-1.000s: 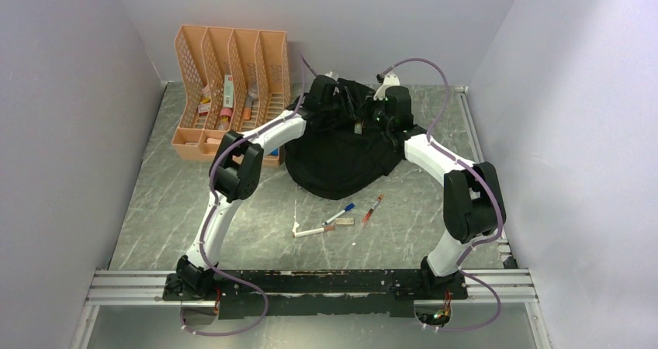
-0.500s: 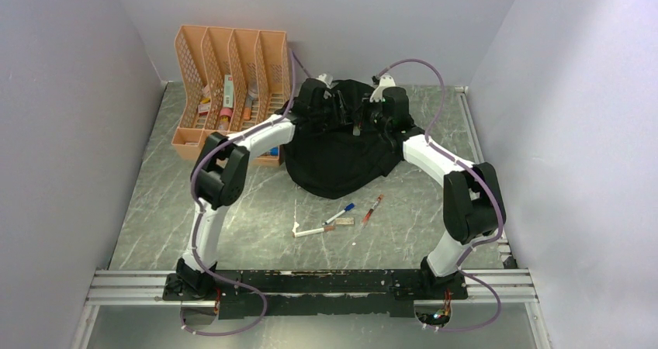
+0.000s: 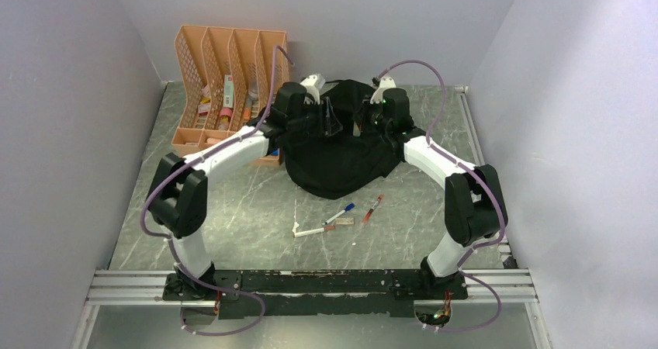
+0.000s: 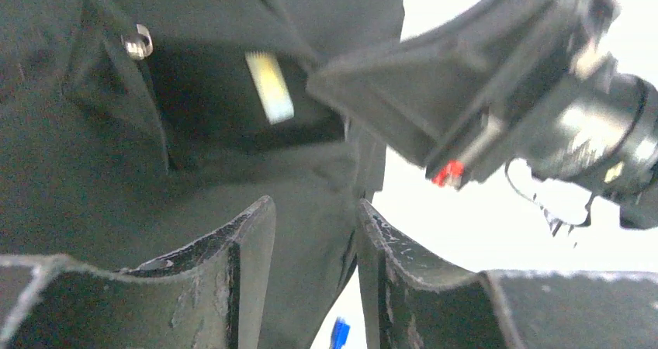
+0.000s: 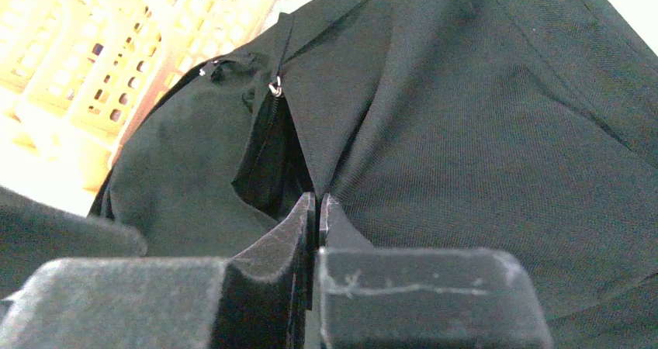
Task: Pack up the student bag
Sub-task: Place the stationery in the student bag, then pick up the stationery from the center of the board.
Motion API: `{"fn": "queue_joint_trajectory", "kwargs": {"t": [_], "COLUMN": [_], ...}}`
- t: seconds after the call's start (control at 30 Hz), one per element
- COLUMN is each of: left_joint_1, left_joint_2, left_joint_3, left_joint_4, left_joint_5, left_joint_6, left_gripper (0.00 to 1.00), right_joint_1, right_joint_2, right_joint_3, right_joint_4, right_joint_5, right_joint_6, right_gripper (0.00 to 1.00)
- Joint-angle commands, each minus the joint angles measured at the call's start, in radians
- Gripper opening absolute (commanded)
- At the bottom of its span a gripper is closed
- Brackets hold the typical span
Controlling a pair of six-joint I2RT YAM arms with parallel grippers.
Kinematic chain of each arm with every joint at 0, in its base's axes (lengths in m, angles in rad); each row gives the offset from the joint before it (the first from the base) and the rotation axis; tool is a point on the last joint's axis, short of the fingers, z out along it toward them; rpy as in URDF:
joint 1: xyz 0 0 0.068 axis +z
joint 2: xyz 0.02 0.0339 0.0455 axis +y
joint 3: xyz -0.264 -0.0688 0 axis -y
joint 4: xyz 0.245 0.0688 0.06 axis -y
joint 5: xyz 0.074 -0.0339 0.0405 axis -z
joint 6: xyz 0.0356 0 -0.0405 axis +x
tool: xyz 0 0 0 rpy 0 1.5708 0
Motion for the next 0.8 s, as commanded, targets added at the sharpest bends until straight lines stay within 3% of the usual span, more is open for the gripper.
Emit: {"fn": "queue_joint_trajectory", "kwargs": {"t": [0.0, 0.3, 0.77], "left_joint_1": [-0.028, -0.186, -0.408], "left_joint_2": [-0.092, -0.170, -0.048], "left_joint_3": [-0.146, -0.350, -0.323], "left_joint_4": [0.019, 0.085, 0.090], "left_joint_5": [0.055, -0.021, -0.106], "left_joint_6": [0.167, 0.213, 0.215], "left_gripper": [0.48, 0.50, 0.46], "right_joint_1": [0.005, -0.001, -0.018], "right_joint_2": [-0.031, -0.022, -0.022], "right_joint_3": [0.038, 0.072, 0.057], "right_joint_4": [-0.029, -0.068, -0.077], "right_joint_5": [-0.006, -0.021, -0.029], "right_joint_6": [-0.039, -0.044, -0.033], "right_gripper": [0.00, 0.00, 0.00]}}
